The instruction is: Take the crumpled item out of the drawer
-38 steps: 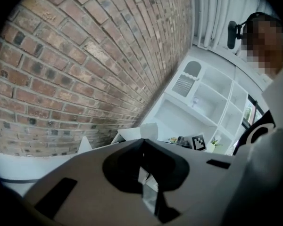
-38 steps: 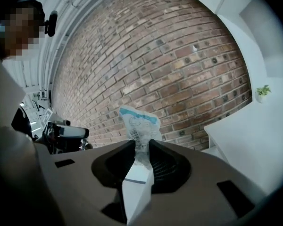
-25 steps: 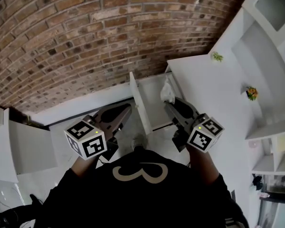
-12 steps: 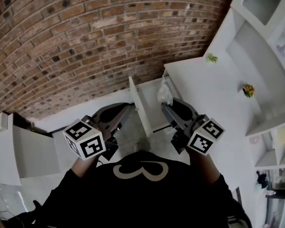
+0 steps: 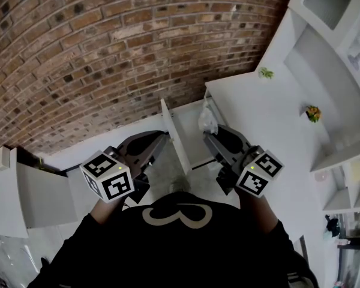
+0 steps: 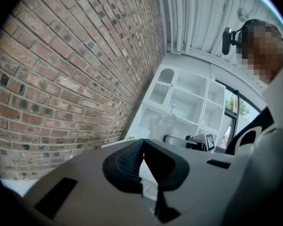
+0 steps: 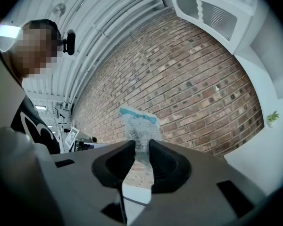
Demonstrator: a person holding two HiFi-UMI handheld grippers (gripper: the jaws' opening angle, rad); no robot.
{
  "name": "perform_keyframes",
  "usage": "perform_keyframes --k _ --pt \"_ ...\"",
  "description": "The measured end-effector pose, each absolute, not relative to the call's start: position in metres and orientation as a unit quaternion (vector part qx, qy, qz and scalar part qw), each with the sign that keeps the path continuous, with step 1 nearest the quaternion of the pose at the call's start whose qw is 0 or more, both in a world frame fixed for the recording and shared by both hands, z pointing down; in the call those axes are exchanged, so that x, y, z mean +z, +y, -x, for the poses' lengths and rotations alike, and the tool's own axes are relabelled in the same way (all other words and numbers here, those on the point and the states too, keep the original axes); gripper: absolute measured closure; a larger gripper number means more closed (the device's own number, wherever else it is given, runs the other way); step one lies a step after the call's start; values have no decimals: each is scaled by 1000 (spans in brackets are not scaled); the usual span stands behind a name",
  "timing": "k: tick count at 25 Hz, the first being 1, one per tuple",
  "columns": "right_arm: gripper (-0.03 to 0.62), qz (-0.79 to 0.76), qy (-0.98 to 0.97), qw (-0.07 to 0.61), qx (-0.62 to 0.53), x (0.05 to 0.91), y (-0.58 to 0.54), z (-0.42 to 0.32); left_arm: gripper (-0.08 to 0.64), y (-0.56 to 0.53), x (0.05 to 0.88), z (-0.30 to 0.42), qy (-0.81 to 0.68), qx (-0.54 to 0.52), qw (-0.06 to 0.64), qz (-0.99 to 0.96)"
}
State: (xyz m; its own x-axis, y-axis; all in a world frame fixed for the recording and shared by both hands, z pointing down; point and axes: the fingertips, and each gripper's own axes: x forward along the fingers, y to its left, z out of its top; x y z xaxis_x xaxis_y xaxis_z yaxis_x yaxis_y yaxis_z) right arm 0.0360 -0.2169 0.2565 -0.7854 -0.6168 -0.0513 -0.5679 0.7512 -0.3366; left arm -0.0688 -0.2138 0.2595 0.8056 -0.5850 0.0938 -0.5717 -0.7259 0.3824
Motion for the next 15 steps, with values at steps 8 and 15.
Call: perform_keyframes --k 8,15 --pt "492 322 931 76 -156 261 -227 -42 557 -226 264 61 -307 -17 205 -929" --pt "492 322 931 75 -155 257 -240 -50 557 -240 262 57 -310 -18 207 -928"
